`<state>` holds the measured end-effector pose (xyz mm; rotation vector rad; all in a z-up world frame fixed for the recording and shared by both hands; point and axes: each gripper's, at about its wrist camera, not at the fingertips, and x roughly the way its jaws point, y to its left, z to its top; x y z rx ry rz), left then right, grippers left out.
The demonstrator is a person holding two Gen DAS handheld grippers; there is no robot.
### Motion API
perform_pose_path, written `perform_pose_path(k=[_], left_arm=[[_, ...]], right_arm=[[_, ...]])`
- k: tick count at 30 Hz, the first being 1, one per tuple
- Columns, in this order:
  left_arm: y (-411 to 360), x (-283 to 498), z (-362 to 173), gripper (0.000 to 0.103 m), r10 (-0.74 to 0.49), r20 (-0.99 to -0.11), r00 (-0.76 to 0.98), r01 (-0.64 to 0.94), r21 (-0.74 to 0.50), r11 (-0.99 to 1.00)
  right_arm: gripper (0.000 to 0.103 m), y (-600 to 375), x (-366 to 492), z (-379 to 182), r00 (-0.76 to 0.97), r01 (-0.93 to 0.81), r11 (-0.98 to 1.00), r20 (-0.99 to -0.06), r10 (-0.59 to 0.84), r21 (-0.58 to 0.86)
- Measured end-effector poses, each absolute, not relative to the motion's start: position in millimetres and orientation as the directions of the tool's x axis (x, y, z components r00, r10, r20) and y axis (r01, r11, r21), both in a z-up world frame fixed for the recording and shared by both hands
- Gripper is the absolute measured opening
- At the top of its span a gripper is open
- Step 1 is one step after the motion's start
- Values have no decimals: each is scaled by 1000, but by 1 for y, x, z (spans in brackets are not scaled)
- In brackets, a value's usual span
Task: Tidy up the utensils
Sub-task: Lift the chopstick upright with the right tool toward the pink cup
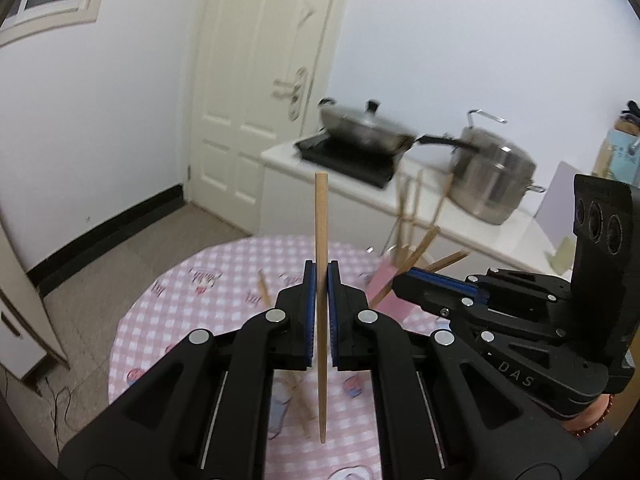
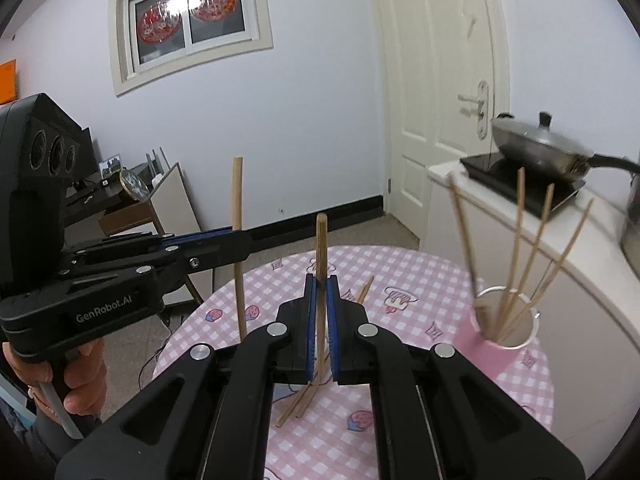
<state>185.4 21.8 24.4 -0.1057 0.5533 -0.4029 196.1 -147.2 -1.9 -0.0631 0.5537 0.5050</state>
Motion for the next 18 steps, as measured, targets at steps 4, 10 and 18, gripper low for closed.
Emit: perform_pose_path(k=[4,10,18], left_arm=[[-2,181,41,6,-441,-443,781,395,-197,897],[-33,182,55,6,-496,-381,780,450,-208,868],[-66,200,66,6,-479,-310,821,441,-186,878]], right_arm=[[4,-169,184,18,759,-460,886,-488,430,65],[3,-202,172,37,802,-415,909,-455,388,43],[0,-242,175,50,857,-321,947,-423,295,11]])
